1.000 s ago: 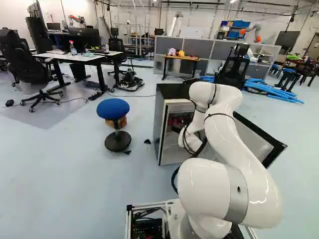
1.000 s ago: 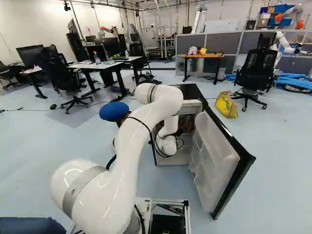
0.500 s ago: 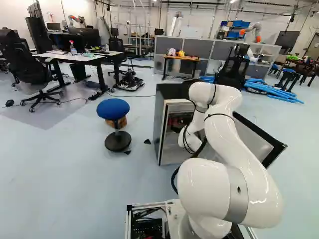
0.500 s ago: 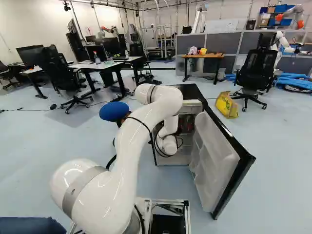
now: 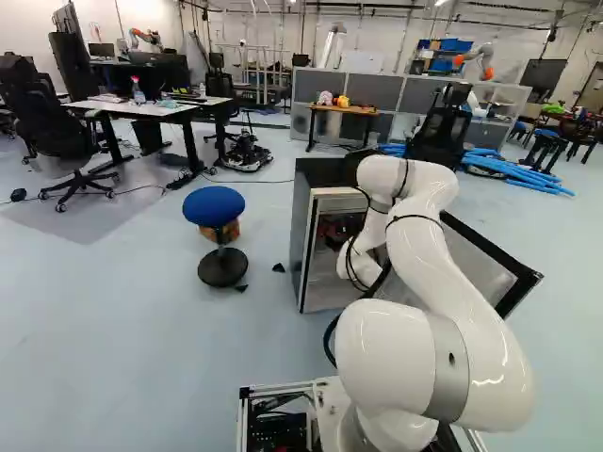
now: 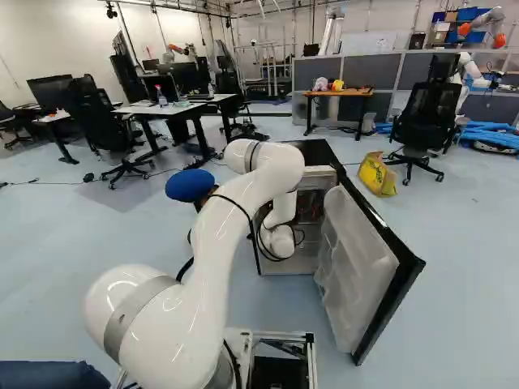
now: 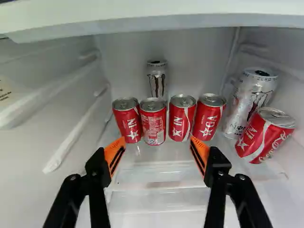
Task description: Grab a drink from the fridge
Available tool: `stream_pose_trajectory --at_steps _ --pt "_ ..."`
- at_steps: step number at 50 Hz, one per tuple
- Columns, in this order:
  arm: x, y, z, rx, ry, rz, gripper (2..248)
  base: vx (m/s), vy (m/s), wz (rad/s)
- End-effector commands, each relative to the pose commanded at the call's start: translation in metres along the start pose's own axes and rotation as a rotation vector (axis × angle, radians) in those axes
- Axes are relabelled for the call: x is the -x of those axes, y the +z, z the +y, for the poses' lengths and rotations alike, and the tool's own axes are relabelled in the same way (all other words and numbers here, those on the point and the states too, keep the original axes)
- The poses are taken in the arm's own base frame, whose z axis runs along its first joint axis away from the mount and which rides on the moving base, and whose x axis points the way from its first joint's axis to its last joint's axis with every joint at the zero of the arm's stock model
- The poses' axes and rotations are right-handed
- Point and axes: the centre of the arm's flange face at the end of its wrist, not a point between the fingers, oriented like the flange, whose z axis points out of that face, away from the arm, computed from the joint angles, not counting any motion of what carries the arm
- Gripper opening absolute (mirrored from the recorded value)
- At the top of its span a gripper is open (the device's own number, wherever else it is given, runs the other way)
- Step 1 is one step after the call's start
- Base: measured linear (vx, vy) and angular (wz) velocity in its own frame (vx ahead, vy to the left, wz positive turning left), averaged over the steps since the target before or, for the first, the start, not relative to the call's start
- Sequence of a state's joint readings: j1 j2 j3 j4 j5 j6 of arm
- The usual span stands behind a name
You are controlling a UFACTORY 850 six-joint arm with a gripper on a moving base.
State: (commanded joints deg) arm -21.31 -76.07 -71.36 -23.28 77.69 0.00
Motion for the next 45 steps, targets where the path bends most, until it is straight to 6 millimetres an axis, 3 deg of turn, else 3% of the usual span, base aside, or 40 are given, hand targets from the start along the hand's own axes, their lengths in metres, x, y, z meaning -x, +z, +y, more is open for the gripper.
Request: stream_pose_trajectory --at_steps 18,24,25,30,45 --pt "0.0 0.0 0.0 0.0 0.0 0.0 195 0.0 0.0 0.0" --pt "0.0 0.0 0.0 0.0 0.0 0.0 190 0.0 0.0 0.0" --pt "0.0 0.0 0.0 0.0 0.0 0.0 176 0.0 0.0 0.0" --pt "0.0 0.0 0.0 0.0 0.0 0.0 167 0.0 0.0 0.0" --pt "0.0 0.0 0.0 0.0 0.0 0.0 168 0.0 0.0 0.0"
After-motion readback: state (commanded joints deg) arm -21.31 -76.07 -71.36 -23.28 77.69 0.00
